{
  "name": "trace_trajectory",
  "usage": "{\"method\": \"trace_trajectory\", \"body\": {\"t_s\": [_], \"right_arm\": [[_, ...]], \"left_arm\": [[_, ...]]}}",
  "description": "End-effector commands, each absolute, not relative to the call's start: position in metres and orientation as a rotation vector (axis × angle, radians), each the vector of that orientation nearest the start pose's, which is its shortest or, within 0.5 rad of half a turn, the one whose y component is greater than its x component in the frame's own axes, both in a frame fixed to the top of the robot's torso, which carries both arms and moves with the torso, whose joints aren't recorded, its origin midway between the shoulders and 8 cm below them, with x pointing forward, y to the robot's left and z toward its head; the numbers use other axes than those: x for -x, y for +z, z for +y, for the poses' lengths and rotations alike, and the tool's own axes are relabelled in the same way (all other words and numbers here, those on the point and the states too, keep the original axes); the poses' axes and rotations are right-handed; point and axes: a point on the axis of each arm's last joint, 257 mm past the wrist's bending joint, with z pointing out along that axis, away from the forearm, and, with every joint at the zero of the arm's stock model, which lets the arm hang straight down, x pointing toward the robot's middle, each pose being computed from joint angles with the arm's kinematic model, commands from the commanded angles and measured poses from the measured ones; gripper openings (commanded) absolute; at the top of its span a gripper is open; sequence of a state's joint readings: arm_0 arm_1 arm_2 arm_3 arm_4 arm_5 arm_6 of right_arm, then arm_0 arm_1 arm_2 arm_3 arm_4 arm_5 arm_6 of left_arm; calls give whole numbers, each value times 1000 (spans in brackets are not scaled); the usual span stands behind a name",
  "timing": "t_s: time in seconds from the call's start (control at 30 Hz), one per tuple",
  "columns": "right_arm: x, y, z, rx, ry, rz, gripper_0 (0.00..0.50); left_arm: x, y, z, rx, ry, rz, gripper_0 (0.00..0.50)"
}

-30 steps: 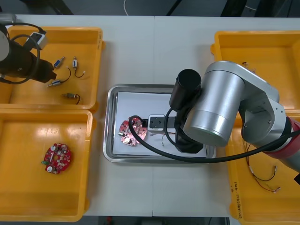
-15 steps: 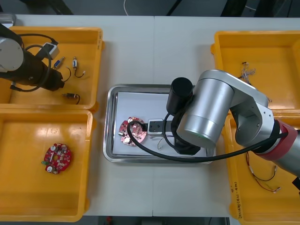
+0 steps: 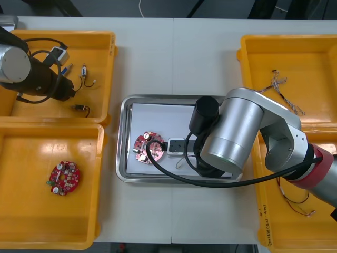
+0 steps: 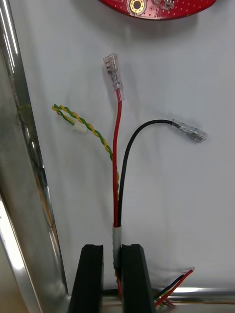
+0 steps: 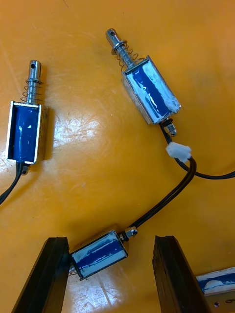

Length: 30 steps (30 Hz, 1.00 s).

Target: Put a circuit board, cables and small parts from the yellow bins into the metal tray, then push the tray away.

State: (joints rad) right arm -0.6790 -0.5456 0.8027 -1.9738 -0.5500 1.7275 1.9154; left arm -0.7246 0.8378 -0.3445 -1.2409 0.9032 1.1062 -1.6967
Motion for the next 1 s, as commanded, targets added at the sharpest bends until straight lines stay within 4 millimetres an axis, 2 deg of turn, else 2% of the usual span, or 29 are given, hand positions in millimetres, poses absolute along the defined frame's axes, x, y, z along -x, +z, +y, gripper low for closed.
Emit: {"method": "trace_trajectory", "body": {"t_s": [0.03,0.07,0.1,0.33,0.63,0.8,0.83,0.9,0.93,1.0], "right_arm": [[-392,-277,-83,1924,-349,2057,377],[-393,-277,-83,1921,-348,2059,422],[-393,-277,-83,1920,-350,2060,500],[-392,-276,-82,1909,-346,2066,500],[-387,-273,-81,1906,-348,2076,500],[-390,-263,-79,1893,-378,2040,500],[-390,-261,-78,1890,-385,2032,500],[-390,-260,-79,1891,-389,2030,500],[-390,-260,-79,1892,-390,2031,500],[-390,-258,-79,1887,-397,2028,500]], "left_arm": [[-611,-188,328,-582,101,2367,500],[-611,-188,328,-586,104,2366,500],[-611,-188,330,-585,108,2366,500],[-618,-201,344,-610,130,2352,500],[-618,-202,343,-602,112,2348,500],[-618,-202,341,-600,105,2347,500],[-618,-202,341,-602,104,2346,482],[-618,-202,340,-601,102,2346,79],[-618,-202,340,-601,102,2346,2],[-618,-202,340,-601,100,2346,0]]}}
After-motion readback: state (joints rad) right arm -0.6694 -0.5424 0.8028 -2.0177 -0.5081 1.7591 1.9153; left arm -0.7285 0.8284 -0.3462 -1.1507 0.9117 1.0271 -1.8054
